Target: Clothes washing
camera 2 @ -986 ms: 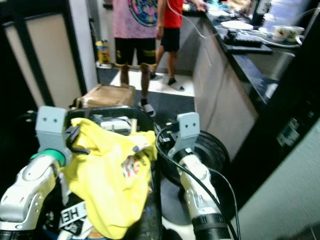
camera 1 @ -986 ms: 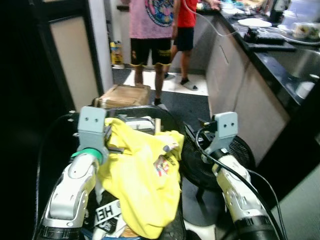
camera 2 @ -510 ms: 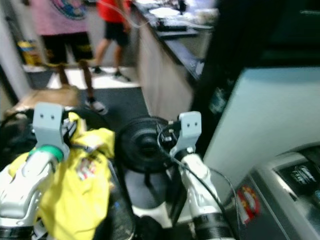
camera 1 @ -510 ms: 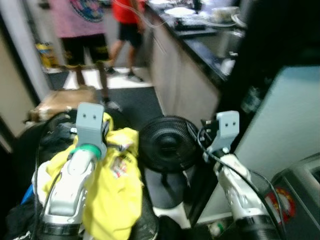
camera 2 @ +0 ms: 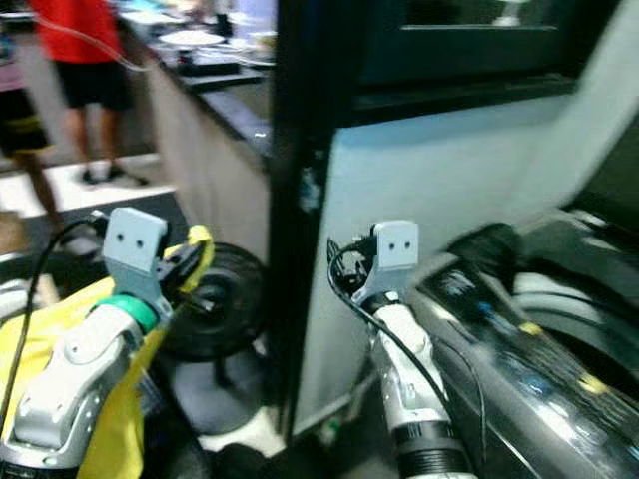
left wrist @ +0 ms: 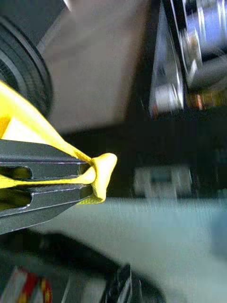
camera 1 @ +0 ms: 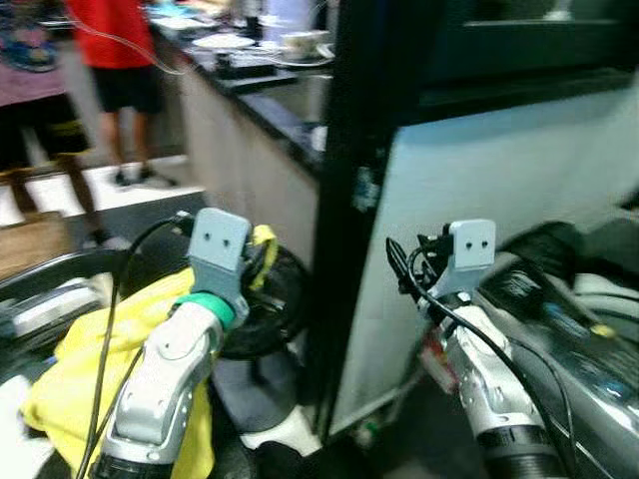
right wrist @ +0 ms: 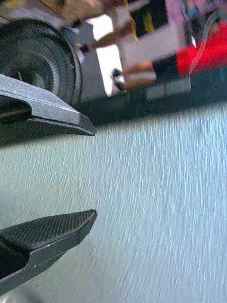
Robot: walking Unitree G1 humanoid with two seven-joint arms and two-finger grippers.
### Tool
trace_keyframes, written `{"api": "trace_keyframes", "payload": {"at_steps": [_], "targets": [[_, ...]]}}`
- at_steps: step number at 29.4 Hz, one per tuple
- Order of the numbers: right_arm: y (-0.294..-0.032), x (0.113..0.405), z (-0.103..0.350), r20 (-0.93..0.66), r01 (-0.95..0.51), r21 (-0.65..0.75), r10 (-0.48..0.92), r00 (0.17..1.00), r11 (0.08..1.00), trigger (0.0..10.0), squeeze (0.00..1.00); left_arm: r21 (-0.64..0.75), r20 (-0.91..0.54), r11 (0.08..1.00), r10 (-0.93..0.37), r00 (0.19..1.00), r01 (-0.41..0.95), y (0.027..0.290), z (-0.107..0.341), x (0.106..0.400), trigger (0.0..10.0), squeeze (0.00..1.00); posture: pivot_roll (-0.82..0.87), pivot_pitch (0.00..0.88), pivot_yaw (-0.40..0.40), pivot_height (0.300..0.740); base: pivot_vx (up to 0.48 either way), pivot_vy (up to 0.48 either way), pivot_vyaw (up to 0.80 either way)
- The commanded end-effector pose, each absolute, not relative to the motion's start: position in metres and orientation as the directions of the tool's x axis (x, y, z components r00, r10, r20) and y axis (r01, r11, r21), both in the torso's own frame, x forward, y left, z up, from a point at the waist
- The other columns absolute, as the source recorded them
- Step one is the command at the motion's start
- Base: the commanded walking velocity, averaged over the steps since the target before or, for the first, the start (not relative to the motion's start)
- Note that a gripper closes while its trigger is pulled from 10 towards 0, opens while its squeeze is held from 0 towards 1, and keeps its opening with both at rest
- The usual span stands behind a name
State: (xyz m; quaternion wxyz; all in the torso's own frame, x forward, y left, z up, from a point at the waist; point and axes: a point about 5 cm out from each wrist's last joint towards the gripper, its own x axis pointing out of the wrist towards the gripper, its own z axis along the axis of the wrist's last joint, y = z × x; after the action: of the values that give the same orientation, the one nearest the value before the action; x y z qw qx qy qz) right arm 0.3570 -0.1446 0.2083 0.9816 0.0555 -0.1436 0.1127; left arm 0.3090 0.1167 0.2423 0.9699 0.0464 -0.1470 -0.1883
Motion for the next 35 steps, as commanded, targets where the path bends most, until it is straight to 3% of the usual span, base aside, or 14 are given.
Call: {"api": "trace_keyframes", "payload": {"at_steps": [1, 8, 15, 35], "targets": [[-0.149, 0.357, 0.216, 0.333, -0.207, 0.103, 0.162, 0.929, 0.973, 10.0, 0.00, 0.152, 0.282, 0.920, -0.390, 0.876, 0.361, 0.114, 0.243, 0.308, 10.0, 0.00, 0.01, 0.044, 0.028, 0.740, 0.000, 0.000, -0.80], [-0.154, 0.359, 0.220, 0.342, -0.191, 0.095, 0.149, 0.928, 0.977, 10.0, 0.00, 0.171, 0.269, 0.927, -0.369, 0.890, 0.332, 0.118, 0.240, 0.310, 10.0, 0.00, 0.01, 0.046, 0.026, 0.740, 0.000, 0.000, -0.80], [-0.159, 0.362, 0.231, 0.379, -0.149, 0.132, 0.089, 0.921, 0.980, 10.0, 0.00, 0.158, 0.320, 0.964, -0.256, 0.912, 0.215, 0.137, 0.252, 0.316, 10.0, 0.00, 0.01, 0.046, 0.022, 0.740, 0.000, 0.000, -0.80], [-0.165, 0.368, 0.250, 0.437, -0.120, 0.185, 0.027, 0.899, 0.975, 10.0, 0.00, 0.160, 0.353, 0.971, -0.222, 0.909, 0.175, 0.142, 0.260, 0.318, 10.0, 0.00, 0.01, 0.046, 0.013, 0.740, 0.000, 0.000, -0.80]]}}
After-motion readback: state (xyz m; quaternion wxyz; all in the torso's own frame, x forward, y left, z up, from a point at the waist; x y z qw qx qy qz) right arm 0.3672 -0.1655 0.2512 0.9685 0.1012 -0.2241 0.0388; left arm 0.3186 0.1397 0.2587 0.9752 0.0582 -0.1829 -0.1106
